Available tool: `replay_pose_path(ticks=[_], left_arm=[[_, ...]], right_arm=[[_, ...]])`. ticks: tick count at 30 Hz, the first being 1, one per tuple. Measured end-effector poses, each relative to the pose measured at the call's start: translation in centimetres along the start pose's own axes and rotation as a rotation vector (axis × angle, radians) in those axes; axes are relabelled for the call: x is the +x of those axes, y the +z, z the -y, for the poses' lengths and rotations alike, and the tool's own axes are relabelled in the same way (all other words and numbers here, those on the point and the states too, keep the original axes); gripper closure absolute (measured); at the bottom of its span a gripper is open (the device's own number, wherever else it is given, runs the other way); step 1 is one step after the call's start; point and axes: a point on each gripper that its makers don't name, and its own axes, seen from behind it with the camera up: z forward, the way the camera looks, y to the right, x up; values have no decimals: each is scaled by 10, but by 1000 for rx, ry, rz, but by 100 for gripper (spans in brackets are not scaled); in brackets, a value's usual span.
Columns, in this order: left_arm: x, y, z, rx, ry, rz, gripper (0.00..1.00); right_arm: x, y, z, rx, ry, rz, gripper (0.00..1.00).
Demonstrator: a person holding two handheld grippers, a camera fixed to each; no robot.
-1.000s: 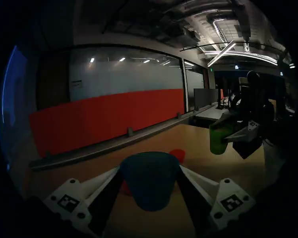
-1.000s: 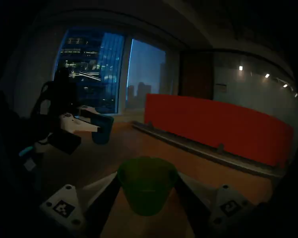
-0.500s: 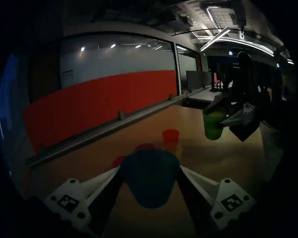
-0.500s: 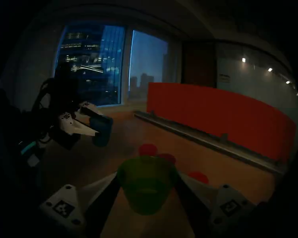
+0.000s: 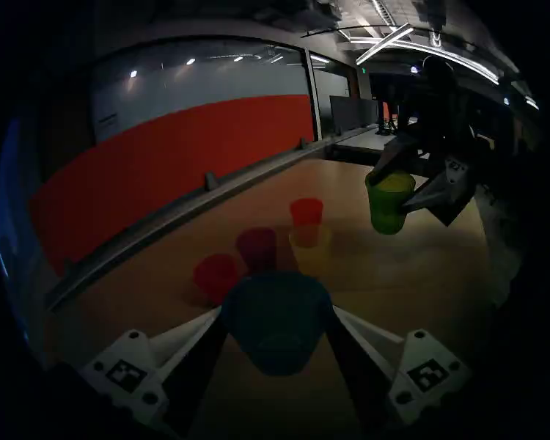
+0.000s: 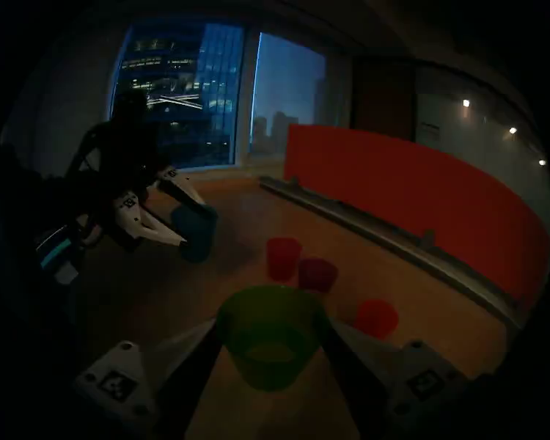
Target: Pour water
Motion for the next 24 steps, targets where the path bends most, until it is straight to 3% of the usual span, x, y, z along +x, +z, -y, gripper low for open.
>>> replay_pose_path(ticks=[14,24], left_arm=[[-44,22,-4,-46,30,125,12],[-64,37,-7,-74,-7,159,12]], right_arm=[[-33,14,1,35,-16,119,0],[-50,21,-5,35,-16,163,0]])
